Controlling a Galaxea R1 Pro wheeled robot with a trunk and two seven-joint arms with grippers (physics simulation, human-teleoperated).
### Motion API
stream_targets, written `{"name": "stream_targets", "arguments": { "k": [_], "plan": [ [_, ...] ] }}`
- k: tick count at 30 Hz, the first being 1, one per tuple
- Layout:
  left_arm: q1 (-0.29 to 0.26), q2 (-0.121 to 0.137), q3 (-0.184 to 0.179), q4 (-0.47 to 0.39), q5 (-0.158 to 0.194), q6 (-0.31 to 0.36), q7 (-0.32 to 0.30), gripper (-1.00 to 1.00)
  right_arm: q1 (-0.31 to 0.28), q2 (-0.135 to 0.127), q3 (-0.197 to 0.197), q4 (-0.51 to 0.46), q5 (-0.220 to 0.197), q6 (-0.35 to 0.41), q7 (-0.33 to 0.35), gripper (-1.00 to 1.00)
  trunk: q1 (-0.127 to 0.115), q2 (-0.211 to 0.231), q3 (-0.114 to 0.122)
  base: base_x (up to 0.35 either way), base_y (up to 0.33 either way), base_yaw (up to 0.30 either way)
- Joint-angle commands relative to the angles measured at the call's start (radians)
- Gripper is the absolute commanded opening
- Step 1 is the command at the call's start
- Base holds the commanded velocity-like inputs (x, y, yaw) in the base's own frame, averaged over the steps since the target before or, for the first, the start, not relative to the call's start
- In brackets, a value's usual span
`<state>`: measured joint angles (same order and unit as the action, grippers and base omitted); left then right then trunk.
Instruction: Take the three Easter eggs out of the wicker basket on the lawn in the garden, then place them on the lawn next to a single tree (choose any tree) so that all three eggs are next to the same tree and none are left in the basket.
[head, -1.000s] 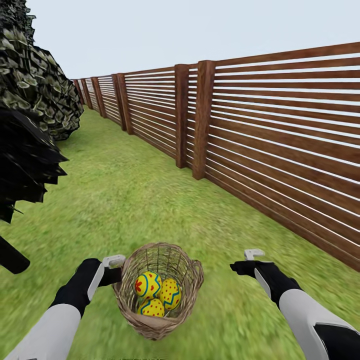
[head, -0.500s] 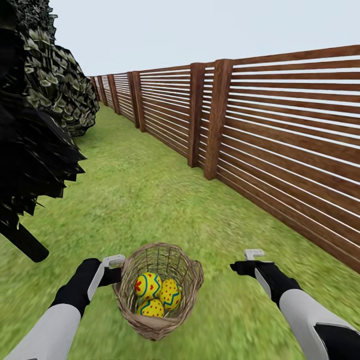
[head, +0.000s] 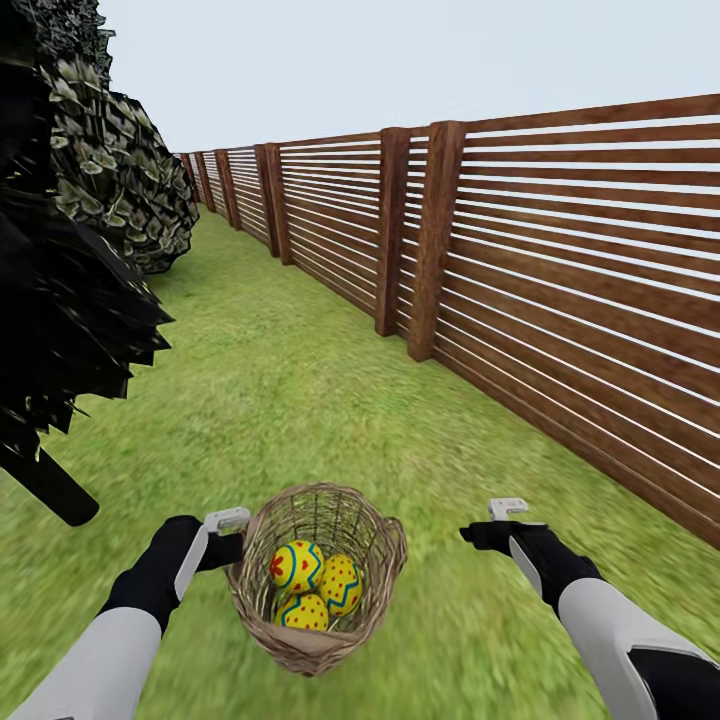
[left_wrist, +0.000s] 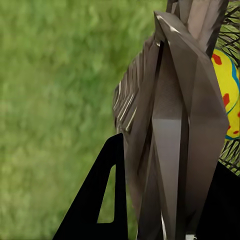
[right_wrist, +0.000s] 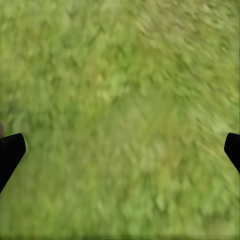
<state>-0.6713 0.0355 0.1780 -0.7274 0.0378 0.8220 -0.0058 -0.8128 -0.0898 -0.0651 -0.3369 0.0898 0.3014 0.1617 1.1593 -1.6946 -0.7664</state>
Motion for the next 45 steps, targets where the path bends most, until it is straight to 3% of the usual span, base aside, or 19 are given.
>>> {"name": "stream_targets", "arguments": {
  "k": [1, 20, 28, 34, 45],
  "plan": [
    [-0.001, 0.0, 0.003, 0.0, 0.013, 0.005, 0.0, -1.0, 0.0, -0.001, -0.007, -0.002, 0.01, 0.001, 0.007, 1.0, 0.0, 0.0, -0.001, 0.0, 0.0, 0.0],
    [-0.001, 0.0, 0.002, 0.005, 0.013, 0.005, 0.0, -1.0, 0.0, 0.001, -0.007, -0.002, 0.009, -0.002, 0.007, 1.0, 0.0, 0.0, -0.001, -0.281, 0.071, 0.001],
    [-0.001, 0.0, 0.003, 0.001, 0.013, 0.004, 0.0, -1.0, 0.0, 0.002, -0.007, -0.002, 0.008, -0.001, 0.007, 1.0, 0.0, 0.0, -0.001, -0.321, 0.041, 0.27],
    [-0.001, 0.0, 0.002, -0.004, 0.013, 0.001, 0.0, -1.0, 0.0, 0.002, -0.007, -0.002, 0.008, -0.001, 0.007, 1.0, 0.0, 0.0, -0.001, -0.024, 0.0, 0.293],
    [-0.001, -0.001, 0.0, 0.0, 0.013, 0.005, 0.003, -1.0, 0.0, 0.001, -0.007, -0.002, 0.008, -0.002, 0.007, 1.0, -0.042, 0.077, 0.034, -0.033, 0.0, 0.267]
  ]
}}
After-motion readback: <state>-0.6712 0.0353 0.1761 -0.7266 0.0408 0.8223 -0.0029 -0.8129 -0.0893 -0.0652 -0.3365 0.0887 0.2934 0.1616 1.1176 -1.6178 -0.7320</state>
